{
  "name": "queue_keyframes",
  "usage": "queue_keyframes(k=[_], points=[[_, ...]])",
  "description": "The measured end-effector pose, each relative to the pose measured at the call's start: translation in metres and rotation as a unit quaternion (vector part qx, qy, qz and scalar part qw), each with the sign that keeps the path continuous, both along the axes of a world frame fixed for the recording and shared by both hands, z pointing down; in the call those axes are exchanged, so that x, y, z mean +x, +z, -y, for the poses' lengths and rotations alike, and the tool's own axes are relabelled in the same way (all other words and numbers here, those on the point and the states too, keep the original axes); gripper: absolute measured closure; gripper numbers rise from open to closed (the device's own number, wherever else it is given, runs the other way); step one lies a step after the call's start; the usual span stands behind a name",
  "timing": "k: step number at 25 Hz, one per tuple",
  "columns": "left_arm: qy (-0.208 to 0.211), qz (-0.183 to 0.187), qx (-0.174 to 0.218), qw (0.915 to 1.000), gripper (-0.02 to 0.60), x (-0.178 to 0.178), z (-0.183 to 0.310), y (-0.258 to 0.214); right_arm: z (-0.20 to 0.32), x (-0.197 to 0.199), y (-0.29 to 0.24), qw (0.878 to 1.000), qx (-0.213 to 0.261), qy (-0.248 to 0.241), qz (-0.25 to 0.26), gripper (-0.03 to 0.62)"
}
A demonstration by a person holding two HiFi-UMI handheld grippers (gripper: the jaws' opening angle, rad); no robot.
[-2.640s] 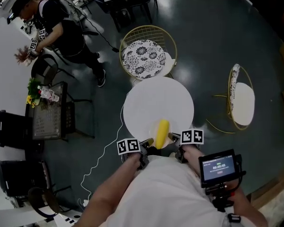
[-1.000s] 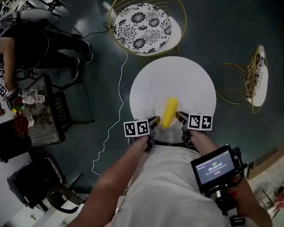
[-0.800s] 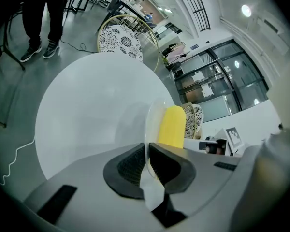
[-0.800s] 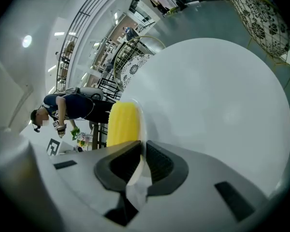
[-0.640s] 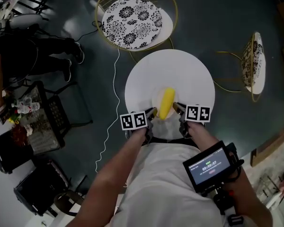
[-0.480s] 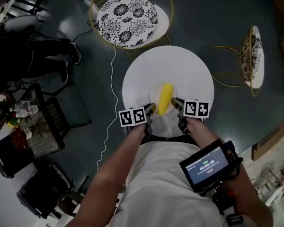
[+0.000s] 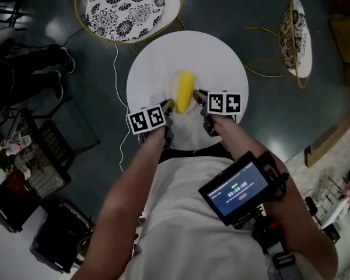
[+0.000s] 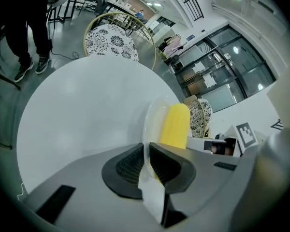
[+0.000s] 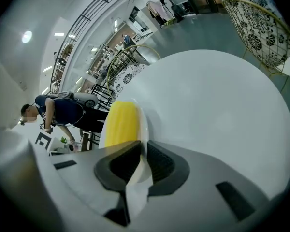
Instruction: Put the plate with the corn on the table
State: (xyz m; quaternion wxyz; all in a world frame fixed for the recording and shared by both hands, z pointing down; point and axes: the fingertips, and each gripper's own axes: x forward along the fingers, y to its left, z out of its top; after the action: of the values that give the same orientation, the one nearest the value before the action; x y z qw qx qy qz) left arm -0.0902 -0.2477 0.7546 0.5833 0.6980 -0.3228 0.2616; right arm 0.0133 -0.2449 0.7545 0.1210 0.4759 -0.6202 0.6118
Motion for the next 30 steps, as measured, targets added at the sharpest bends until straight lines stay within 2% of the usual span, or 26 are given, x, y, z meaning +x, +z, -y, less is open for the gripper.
queue_keyframes(k=[13, 21, 30], points=[[0.014, 0.050, 0.004, 0.9987, 0.549, -0.014, 0.010, 0.005, 0.006, -0.016, 0.004, 0.999, -0.009, -0.023, -0.032, 0.556], [0.017, 0.055, 0.002, 0.9983, 0.549, -0.017, 0.010, 0.009, 0.005, -0.022, 0.009, 0.998, -0.002, -0.043, -0.056, 0.553], [0.062, 0.077, 0.032, 0.9946, 0.531, -0.016, 0.010, 0.010, 0.007, -0.024, 0.011, 0.991, 0.015, -0.100, -0.086, 0.534]])
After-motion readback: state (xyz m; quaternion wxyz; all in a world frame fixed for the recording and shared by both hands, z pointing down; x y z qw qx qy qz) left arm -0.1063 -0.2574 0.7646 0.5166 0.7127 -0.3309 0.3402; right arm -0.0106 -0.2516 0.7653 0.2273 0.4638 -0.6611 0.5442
